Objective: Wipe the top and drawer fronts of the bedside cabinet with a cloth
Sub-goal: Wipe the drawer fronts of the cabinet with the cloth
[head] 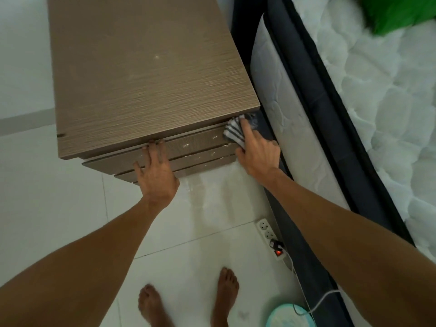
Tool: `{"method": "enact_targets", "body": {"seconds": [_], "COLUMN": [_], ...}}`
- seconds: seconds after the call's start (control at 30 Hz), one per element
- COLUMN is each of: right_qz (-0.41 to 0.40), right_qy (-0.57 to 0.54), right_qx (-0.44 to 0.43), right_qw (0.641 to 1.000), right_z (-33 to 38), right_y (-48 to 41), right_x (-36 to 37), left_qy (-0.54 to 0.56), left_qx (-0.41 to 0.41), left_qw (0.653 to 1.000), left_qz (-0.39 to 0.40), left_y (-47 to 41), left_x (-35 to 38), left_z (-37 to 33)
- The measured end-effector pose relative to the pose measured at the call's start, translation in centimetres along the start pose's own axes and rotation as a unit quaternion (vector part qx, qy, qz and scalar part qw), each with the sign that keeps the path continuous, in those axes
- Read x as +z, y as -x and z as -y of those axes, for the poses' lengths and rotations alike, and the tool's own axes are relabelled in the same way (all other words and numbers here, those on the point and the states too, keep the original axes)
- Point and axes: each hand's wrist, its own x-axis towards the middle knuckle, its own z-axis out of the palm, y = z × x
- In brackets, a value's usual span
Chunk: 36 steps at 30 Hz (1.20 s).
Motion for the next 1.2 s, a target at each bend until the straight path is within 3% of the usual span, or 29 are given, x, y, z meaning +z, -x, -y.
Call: {"method": "enact_targets", "body": {"seconds": [0.13,0.2,0.3,0.47,0.57,0.67,0.73,0.8,0.97,1.07,1.2], "right_qz": [0.044,0.057,0.066,-0.067,-0.174,-0.238,-0.282,-0.321,-0.368,-0.363,-0.366], "right_qy": [-0.001,-0.033,-0.172,-0.372,-0.480,-0.516,-0.521,-0.522,-0.537,-0.533,-0.473], "right_qx": [0.032,0.126,0.321,0.387,0.403,0.379,0.360,0.320,0.269,0.246,0.208], "right_qw": [0.999,0.990,0.929,0.841,0.759,0.730,0.721,0.723,0.709,0.724,0.774], "right_z": [1.6,0.8,-1.6,-2.3,-0.5,1.7,3.1,4.5,6.7,6.9,7.9], "right_y": [-0.5,-0.5,0.3,0.8,-0.6,-2.0,-2.9,-4.0,-6.1,-6.3,-6.4], "right_x": [1.3,1.9,2.8,3.0,2.8,3.6,4.6,6.1,11.1,13.3,16.3], "left_qy": [-0.014,-0.014,0.000,0.055,0.122,0.238,0.317,0.375,0.412,0.407,0.405], "left_qx": [0.008,0.012,0.022,0.022,-0.062,-0.174,-0.200,-0.168,-0.097,-0.057,-0.018], "left_qw": [1.000,1.000,1.000,0.995,0.980,0.934,0.892,0.861,0.840,0.828,0.804], "left_qz": [0.010,0.006,0.002,-0.075,-0.143,-0.201,-0.253,-0.299,-0.340,-0.382,-0.434], "left_y": [0.0,0.0,0.1,0.6,1.8,2.1,1.4,0.4,-1.4,-2.4,-3.5], "left_x": [-0.2,-0.3,-0.4,0.7,1.8,2.4,2.9,3.5,5.0,5.8,7.2], "left_z": [0.6,0.7,0.8,2.7,5.3,8.7,11.1,13.2,16.1,16.7,17.5]}}
